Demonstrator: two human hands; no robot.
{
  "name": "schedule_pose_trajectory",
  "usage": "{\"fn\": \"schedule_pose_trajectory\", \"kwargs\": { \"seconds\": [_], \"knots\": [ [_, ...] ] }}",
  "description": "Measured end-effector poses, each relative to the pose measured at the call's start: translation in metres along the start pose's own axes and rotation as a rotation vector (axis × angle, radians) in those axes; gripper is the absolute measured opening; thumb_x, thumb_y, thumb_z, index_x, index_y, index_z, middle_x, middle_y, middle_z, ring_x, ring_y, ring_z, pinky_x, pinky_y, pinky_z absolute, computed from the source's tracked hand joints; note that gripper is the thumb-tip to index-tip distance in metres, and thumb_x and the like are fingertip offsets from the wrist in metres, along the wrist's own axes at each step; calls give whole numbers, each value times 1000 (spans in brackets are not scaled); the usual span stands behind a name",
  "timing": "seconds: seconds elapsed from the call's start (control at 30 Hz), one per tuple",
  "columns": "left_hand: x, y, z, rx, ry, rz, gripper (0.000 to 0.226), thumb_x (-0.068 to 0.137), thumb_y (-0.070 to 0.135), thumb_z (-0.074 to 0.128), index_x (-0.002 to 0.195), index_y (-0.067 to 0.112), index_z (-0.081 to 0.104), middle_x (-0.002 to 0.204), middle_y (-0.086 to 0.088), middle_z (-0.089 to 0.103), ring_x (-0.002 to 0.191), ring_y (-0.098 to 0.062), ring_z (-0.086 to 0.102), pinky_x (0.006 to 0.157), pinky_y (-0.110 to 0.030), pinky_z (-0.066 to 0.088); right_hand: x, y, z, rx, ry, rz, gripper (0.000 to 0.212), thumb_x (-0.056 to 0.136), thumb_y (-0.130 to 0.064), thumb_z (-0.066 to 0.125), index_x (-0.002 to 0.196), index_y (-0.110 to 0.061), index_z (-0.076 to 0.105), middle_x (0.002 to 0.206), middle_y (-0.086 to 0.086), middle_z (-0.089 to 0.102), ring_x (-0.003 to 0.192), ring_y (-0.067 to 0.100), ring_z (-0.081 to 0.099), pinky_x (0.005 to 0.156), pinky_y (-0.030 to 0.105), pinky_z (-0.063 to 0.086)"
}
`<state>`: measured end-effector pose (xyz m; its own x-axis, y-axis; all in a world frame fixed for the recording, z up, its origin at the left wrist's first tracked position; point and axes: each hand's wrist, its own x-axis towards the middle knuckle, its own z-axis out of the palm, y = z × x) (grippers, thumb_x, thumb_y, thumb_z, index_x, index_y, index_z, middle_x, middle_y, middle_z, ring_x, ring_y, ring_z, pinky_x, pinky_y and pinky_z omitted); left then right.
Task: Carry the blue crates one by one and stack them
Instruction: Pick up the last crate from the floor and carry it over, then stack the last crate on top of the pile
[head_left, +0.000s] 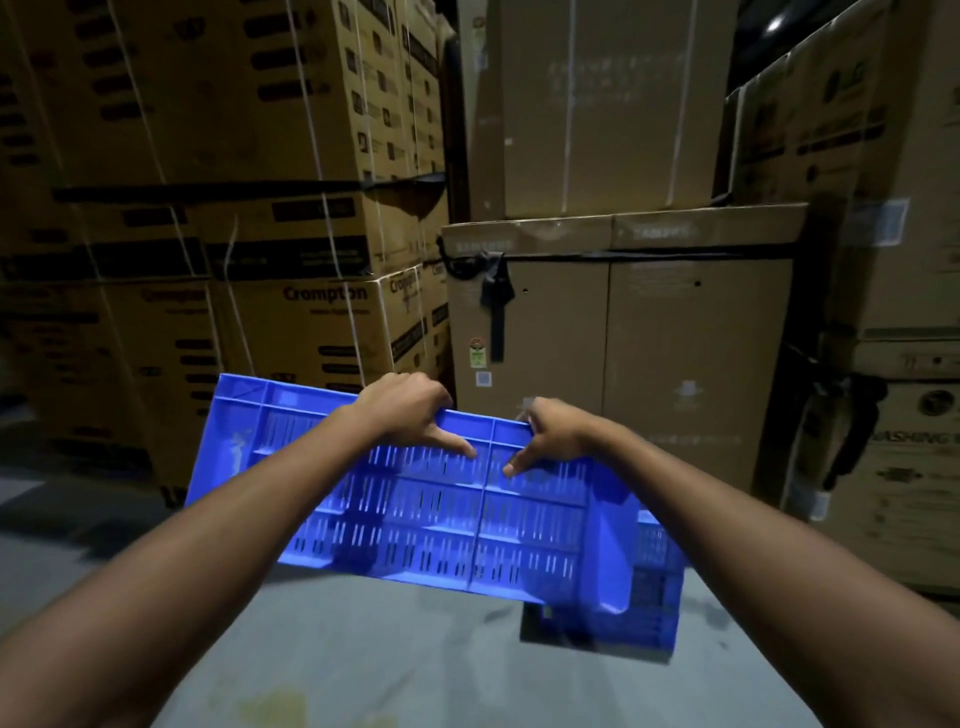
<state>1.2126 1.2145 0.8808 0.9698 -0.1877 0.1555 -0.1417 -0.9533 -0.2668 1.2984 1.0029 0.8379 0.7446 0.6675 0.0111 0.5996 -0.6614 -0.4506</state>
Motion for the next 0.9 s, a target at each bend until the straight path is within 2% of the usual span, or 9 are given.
{"fn": "schedule_pose_trajectory", "kwargs": {
  "seconds": [0.07,0.13,0.23,0.3,0.37,0.5,0.67,0.73,0.9],
  "knots": [
    [35,-2,9,-29,-81,-7,76,53,92,58,69,18,55,61,5,53,58,-14,51,51,-30,36,24,20,-6,-53,31,6,59,46,-63,83,84,-20,70,78,-5,71,77,18,68,74,39,58],
    [72,-5,16,-48,-189,-28,70,53,87,65,73,20,59,65,6,56,64,-15,54,55,-32,40,46,40,-16,-114,41,20,50,56,-57,86,85,-20,68,79,-5,68,79,20,65,71,36,55],
    [124,-5,27,-86,-264,-53,60,58,77,74,78,21,61,69,6,57,70,-18,57,60,-33,43,81,68,-31,-201,80,17,47,61,-56,85,73,-18,61,70,-6,60,80,24,64,65,35,49],
    [157,-3,37,-190,-284,-80,57,57,67,81,90,24,65,82,6,64,81,-19,60,69,-33,48,104,82,-37,-260,108,22,50,62,-59,83,72,-18,56,75,-5,59,84,25,63,64,34,45],
    [188,0,48,-253,-314,-86,59,57,56,87,103,27,66,95,5,67,89,-18,61,75,-33,49,127,94,-40,-314,149,20,49,63,-60,82,82,-21,61,84,-3,59,86,26,62,65,34,44],
    [235,-7,73,-196,-294,-96,38,66,38,88,90,24,63,84,3,62,81,-21,59,65,-32,45,167,117,-38,-368,191,21,46,69,-58,81,84,-19,61,82,-1,59,79,26,58,63,34,39],
    [279,-30,112,-143,-248,-122,34,72,39,84,83,26,54,88,2,58,84,-23,57,67,-34,42,229,137,-33,-364,64,126,47,68,-54,83,77,-20,51,80,0,55,79,24,55,64,36,40],
    [295,-40,133,-139,-238,-128,35,73,38,83,80,25,50,91,-1,59,90,-27,60,67,-33,41,253,147,-26,-371,12,155,45,70,-49,83,82,-20,51,85,1,55,81,24,53,68,37,40],
    [339,-76,188,-117,-220,-74,32,76,37,80,96,21,62,105,-5,65,100,-29,61,70,-35,41,314,172,4,-363,59,176,39,74,-45,81,79,-20,51,84,0,57,86,28,61,67,36,40]
  ]
}}
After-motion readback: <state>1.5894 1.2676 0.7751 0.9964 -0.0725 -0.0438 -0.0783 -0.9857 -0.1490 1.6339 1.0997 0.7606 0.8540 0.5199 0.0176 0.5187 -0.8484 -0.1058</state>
